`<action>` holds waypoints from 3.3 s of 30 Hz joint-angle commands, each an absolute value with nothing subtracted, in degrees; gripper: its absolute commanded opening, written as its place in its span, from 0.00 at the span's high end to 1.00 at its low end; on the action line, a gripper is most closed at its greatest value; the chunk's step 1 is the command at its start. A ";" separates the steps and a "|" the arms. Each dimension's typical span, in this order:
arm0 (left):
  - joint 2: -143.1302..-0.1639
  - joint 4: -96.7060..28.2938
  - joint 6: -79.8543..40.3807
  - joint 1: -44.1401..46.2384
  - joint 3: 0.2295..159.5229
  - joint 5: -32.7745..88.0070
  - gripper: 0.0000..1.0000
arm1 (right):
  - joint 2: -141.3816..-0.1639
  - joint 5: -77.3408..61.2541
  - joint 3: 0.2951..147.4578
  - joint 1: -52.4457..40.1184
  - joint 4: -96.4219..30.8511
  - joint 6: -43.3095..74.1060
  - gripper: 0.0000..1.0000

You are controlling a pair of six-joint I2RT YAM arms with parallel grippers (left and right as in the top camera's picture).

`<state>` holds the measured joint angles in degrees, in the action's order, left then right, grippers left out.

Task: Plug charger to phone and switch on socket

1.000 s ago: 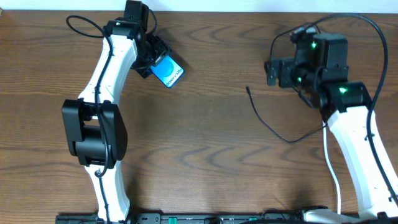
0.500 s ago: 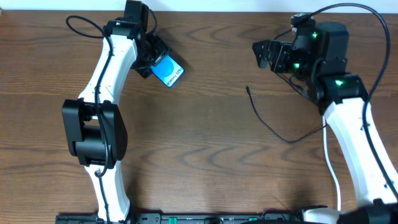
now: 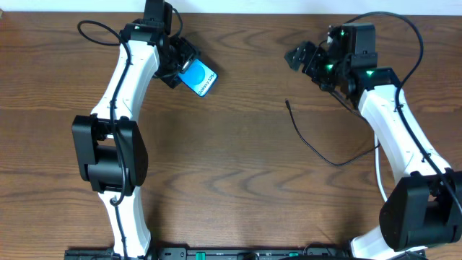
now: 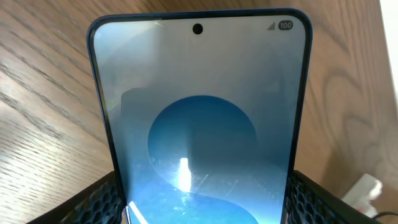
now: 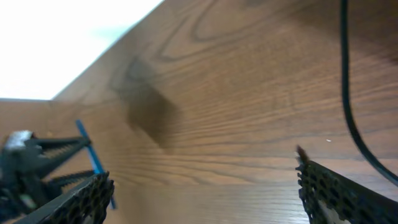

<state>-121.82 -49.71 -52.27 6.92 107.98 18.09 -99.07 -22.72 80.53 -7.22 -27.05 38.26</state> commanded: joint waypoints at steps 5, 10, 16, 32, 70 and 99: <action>-119.37 -47.64 -55.94 6.76 109.65 26.35 0.93 | -99.57 -23.53 82.52 -8.58 -29.52 45.06 0.04; -119.37 -46.96 -56.51 6.79 109.65 32.12 0.93 | -100.12 -25.08 82.52 -8.91 -33.43 44.93 0.04; -119.37 -46.76 -56.49 6.70 109.65 35.16 0.93 | -101.30 -36.42 82.50 -9.78 -28.45 37.19 0.01; -119.37 -46.54 -56.53 6.48 109.65 38.39 0.92 | -105.45 -47.44 82.50 -13.91 -19.29 33.56 0.01; -119.37 -44.49 -73.58 6.46 109.65 44.60 0.93 | -106.10 -33.41 82.50 -21.04 -14.04 31.62 0.03; -119.37 -44.62 -73.56 6.79 109.65 46.94 0.93 | -110.54 -29.23 82.50 -24.60 -7.42 32.49 0.30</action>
